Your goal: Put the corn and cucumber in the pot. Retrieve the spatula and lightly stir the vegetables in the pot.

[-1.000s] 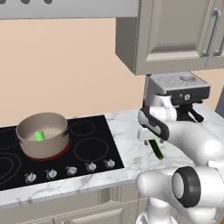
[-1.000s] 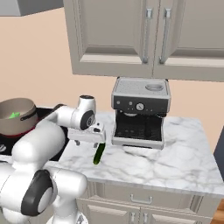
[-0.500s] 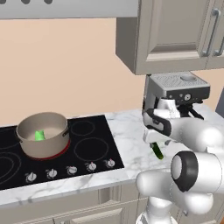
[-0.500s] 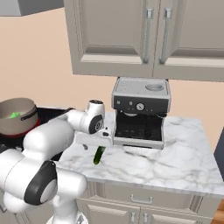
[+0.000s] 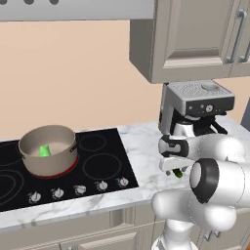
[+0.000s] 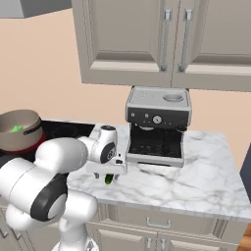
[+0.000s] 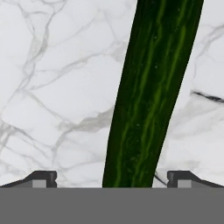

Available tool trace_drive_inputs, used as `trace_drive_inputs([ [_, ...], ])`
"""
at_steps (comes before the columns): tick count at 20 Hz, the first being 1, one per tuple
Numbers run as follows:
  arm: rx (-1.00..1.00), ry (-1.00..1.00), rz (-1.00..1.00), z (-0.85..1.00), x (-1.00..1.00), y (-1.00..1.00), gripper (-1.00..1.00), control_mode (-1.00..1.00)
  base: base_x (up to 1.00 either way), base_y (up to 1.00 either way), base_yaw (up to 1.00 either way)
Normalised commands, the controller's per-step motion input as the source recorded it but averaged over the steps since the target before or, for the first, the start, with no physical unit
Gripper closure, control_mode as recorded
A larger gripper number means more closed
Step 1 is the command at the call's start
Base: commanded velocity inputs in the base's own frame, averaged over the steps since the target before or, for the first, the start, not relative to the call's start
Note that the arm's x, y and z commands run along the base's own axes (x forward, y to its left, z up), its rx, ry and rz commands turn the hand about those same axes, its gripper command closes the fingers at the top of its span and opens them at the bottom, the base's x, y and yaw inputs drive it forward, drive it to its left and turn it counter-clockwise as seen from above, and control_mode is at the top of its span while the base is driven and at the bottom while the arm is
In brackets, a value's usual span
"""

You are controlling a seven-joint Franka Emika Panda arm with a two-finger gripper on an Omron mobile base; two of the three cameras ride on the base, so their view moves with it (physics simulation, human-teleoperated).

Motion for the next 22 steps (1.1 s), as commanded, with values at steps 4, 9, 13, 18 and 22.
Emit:
trace_drive_inputs([
  [4,0.00,0.00,0.01,-0.23,0.00,0.00,-1.00,-1.00,0.00,0.00,0.00],
  [9,0.00,0.00,0.00,-0.01,0.00,0.00,-1.00,-1.00,0.00,0.00,0.00],
  [13,0.00,0.00,0.00,0.00,0.00,0.00,1.00,-1.00,0.00,0.00,0.00],
  [18,0.00,0.00,0.00,0.01,-0.03,0.00,1.00,-1.00,0.00,0.00,0.00],
  [22,0.00,-0.05,0.01,0.68,-0.44,0.06,1.00,-1.00,0.00,0.00,0.00],
])
